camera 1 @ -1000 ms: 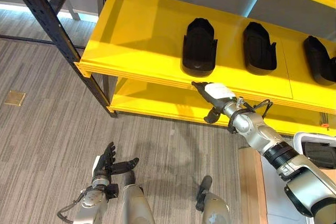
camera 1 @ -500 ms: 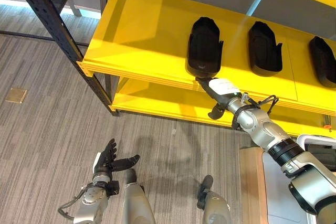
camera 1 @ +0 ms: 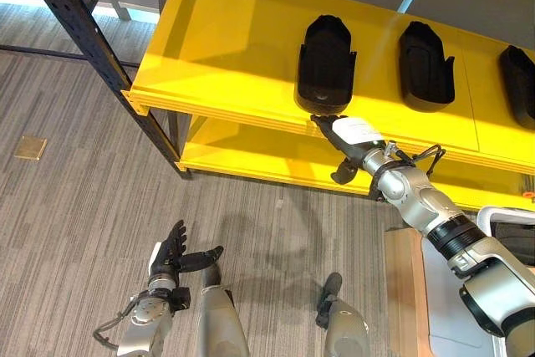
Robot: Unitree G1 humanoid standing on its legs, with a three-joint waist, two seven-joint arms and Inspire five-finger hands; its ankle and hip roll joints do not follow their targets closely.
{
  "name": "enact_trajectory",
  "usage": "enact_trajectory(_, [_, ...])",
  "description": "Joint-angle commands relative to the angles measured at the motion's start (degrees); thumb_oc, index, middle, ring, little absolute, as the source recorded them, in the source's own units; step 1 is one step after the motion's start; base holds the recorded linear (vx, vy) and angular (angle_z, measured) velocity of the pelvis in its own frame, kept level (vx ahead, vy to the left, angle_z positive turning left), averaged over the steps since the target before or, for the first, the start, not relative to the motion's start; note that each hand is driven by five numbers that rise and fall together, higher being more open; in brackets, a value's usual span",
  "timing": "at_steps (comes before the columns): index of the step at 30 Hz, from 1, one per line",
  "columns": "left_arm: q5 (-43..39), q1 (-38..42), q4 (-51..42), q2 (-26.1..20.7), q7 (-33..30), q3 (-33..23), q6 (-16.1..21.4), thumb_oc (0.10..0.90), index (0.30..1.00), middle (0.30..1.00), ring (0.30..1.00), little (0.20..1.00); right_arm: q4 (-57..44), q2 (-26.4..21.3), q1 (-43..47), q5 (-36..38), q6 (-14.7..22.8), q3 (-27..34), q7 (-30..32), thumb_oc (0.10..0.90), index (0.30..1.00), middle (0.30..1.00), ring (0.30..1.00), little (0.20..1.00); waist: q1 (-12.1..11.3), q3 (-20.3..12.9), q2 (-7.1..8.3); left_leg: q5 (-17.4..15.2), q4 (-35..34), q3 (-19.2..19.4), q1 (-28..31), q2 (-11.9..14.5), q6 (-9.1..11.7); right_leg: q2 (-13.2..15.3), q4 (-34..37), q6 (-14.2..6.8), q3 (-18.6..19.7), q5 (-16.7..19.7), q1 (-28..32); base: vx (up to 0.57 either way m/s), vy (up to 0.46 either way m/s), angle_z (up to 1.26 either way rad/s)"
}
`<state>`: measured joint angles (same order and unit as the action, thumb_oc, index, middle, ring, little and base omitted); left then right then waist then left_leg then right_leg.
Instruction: Move parts from the plastic box to the shelf.
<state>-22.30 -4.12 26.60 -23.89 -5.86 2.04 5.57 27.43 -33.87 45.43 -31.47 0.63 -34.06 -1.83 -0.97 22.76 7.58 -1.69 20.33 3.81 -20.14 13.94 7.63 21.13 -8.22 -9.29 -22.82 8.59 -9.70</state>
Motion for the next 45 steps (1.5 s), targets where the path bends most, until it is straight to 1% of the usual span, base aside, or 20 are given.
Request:
enact_trajectory(1, [-0.99, -1.32, -5.72, -2.11, -0.36, -0.73, 5.25, 0.9, 1.0, 1.0, 1.0, 1.0, -0.86, -2.68, 8.05, -0.37, 0.06, 3.17, 4.4, 0.9, 1.0, 1.0, 1.0, 1.0, -1.17, -2.56, -0.07, -4.03, -5.97, 3.87, 8.06, -3.63, -5.3, 2.14, -12.65, -2.95, 3.46, 3.32, -1.41, 0.0, 0.0, 0.0])
enact_trajectory(6, [-0.86, -1.21, -5.48, -2.06, -0.45, -0.85, 5.23, 0.9, 1.0, 1.0, 1.0, 1.0, -0.71, -2.8, 8.16, -0.34, -0.07, 3.32, 4.35, 0.9, 1.0, 1.0, 1.0, 1.0, -1.14, -2.18, -0.2, -3.66, -6.02, 3.81, 7.76, -3.82, -5.42, 2.39, -12.73, -2.75, 3.43, 3.41, -1.84, -0.01, 0.009, 0.05])
enact_trajectory(7, [-1.0, -1.15, -5.63, -2.05, -0.49, -0.87, 5.25, 0.9, 1.0, 1.0, 1.0, 1.0, -0.83, -2.93, 8.29, -0.25, -0.13, 3.44, 4.43, 0.9, 1.0, 1.0, 1.0, 1.0, -1.28, -1.9, -0.37, -4.04, -5.71, 3.82, 7.86, -3.71, -5.35, 2.37, -13.15, -2.83, 3.57, 3.09, -1.87, -0.02, 0.015, 0.08])
enact_trajectory(20, [-1.4, -1.15, -5.91, -2.11, -0.52, -0.96, 5.53, 0.9, 1.0, 1.0, 1.0, 1.0, 0.97, -3.12, 9.5, 0.1, -0.28, 3.33, 4.9, 0.9, 1.0, 1.0, 1.0, 1.0, -1.38, -1.03, -0.88, -3.99, -5.04, 3.72, 7.04, -3.7, -5.46, 2.73, -13.73, -2.61, 3.78, 2.91, -2.71, 0.0, 0.002, 0.0])
enact_trajectory(32, [-1.55, -0.97, -6.29, -2.6, -0.52, -0.75, 5.71, 0.9, 1.0, 1.0, 1.0, 1.0, 4.82, -3.19, 10.91, 0.45, -0.7, 2.54, 5.45, 0.9, 1.0, 1.0, 1.0, 1.0, -1.81, 0.24, -1.71, -4.01, -4.12, 3.47, 5.93, -4.06, -5.52, 3.06, -14.54, -2.33, 3.87, 2.48, -3.66, 0.0, -0.001, -0.01])
enact_trajectory(33, [-1.7, -0.95, -6.35, -2.87, -0.58, -0.75, 5.9, 0.9, 1.0, 1.0, 1.0, 1.0, 5.81, -3.75, 11.7, 0.33, -1.12, 2.37, 5.65, 0.9, 1.0, 1.0, 1.0, 1.0, -1.9, 0.7, -2.03, -3.96, -3.71, 3.46, 5.55, -3.97, -5.46, 3.11, -14.77, -2.17, 4.01, 2.26, -3.99, -0.01, -0.002, 0.05])
enact_trajectory(45, [-2.42, -1.06, -5.8, -2.85, -0.82, -1.43, 6.01, 0.9, 1.0, 1.0, 1.0, 1.0, 5.26, -4.52, 13.85, 0.51, -1.1, 2.44, 6.33, 0.9, 1.0, 1.0, 1.0, 1.0, -2.1, 1.25, -2.42, -3.96, -3.22, 3.29, 4.41, -4.14, -5.55, 3.35, -15.02, -2.02, 3.99, 2.3, -5.01, 0.0, 0.0, 0.0])
